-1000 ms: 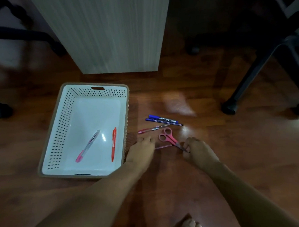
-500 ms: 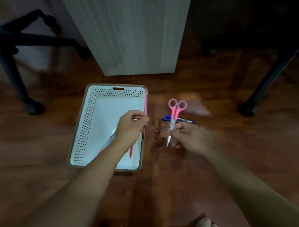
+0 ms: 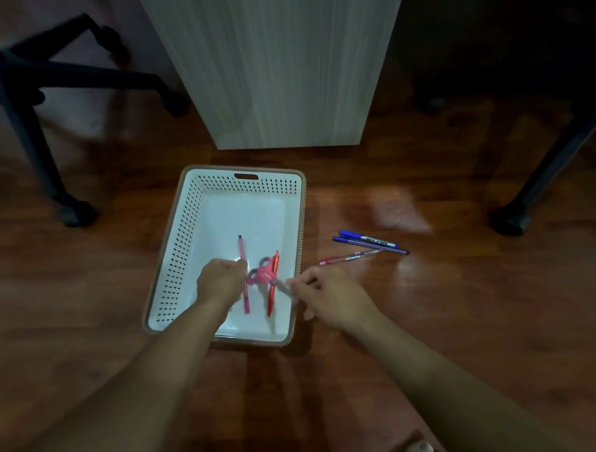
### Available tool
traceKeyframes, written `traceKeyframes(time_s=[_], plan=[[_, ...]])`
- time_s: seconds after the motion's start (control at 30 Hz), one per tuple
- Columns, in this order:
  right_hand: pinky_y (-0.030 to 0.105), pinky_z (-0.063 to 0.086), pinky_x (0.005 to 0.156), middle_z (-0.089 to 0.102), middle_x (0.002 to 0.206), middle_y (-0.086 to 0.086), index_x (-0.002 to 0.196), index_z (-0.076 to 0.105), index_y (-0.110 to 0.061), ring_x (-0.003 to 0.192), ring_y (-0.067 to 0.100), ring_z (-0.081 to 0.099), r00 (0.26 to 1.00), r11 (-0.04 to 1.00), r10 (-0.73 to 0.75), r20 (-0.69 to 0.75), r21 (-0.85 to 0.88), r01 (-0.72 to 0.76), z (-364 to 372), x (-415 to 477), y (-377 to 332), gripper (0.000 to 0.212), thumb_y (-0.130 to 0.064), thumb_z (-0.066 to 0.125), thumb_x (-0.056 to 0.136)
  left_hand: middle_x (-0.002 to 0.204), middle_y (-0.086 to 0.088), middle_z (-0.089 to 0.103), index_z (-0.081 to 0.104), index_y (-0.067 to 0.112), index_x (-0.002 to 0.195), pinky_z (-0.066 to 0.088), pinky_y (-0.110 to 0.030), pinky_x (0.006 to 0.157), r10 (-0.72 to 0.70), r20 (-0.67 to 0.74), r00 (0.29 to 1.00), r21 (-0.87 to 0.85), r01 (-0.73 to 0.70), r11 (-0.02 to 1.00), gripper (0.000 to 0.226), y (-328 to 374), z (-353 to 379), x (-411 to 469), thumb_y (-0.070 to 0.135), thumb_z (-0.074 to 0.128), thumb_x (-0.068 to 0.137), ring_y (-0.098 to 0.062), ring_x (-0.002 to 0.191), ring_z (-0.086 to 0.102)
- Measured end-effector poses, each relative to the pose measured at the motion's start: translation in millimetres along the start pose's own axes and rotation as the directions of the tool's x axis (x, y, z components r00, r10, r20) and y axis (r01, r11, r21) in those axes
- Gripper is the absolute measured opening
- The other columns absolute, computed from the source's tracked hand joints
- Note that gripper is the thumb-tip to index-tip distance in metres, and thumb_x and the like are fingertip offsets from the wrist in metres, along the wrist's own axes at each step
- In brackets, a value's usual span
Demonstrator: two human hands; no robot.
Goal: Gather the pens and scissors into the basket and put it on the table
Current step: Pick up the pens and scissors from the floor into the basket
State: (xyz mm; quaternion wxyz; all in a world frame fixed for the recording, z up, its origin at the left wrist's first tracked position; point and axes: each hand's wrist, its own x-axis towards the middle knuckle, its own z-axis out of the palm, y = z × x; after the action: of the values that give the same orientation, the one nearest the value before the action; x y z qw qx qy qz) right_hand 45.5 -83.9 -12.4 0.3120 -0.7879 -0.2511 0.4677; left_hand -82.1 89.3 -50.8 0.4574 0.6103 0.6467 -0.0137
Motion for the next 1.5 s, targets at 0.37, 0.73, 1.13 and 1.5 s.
traceKeyframes(time_s=[0.37, 0.73, 1.13, 1.5], plan=[[0.038, 0.059, 0.083, 0.083, 0.102, 0.004, 0.102, 0.075, -0.021, 0.097, 0.031, 0.077, 0.88, 0.966, 0.075, -0.47, -0.185, -0.181, -95, 24, 72, 0.021, -0.038, 0.065, 0.099, 0.105, 0.007, 0.075, 0.077, 0.02, 0.108, 0.055, -0.021, 0.078, 0.613, 0.187, 0.767, 0.138, -0.639, 0.757, 0.017, 74, 56, -46, 0.025, 0.06, 0.104, -0.011, 0.094, 0.07], [0.043, 0.056, 0.094, 0.065, 0.131, 0.01, 0.13, 0.069, -0.018, 0.114, 0.034, 0.07, 0.894, 0.882, 0.005, -0.449, -0.419, -0.215, -116, 30, 104, 0.032, -0.026, 0.07, 0.099, 0.115, -0.011, 0.07, 0.07, 0.013, 0.117, 0.057, -0.043, 0.08, 0.673, 0.368, 0.642, 0.553, -0.732, 0.397, 0.021, 107, 104, -54, 0.017, 0.061, 0.099, -0.034, 0.098, 0.071], [0.042, 0.055, 0.078, 0.066, 0.122, 0.007, 0.117, 0.067, -0.021, 0.103, 0.039, 0.073, 0.913, 0.714, 0.013, -0.408, -0.635, -0.294, -118, 24, 122, 0.021, -0.03, 0.067, 0.098, 0.122, -0.017, 0.074, 0.066, 0.006, 0.132, 0.061, -0.04, 0.09, 0.389, 0.422, 0.819, 0.611, -0.574, 0.545, 0.032, 41, 154, -75, 0.004, 0.065, 0.1, -0.035, 0.105, 0.076], [0.037, 0.058, 0.082, 0.08, 0.096, 0.005, 0.101, 0.077, -0.02, 0.097, 0.031, 0.076, 0.907, 0.824, 0.152, -0.394, -0.456, -0.336, -120, 8, 112, 0.023, -0.03, 0.078, 0.081, 0.071, -0.008, 0.081, 0.069, 0.01, 0.097, 0.053, -0.022, 0.052, 0.377, 0.391, 0.84, 0.048, -0.428, 0.903, 0.02, 95, 86, -84, 0.029, 0.074, 0.092, -0.014, 0.051, 0.074]])
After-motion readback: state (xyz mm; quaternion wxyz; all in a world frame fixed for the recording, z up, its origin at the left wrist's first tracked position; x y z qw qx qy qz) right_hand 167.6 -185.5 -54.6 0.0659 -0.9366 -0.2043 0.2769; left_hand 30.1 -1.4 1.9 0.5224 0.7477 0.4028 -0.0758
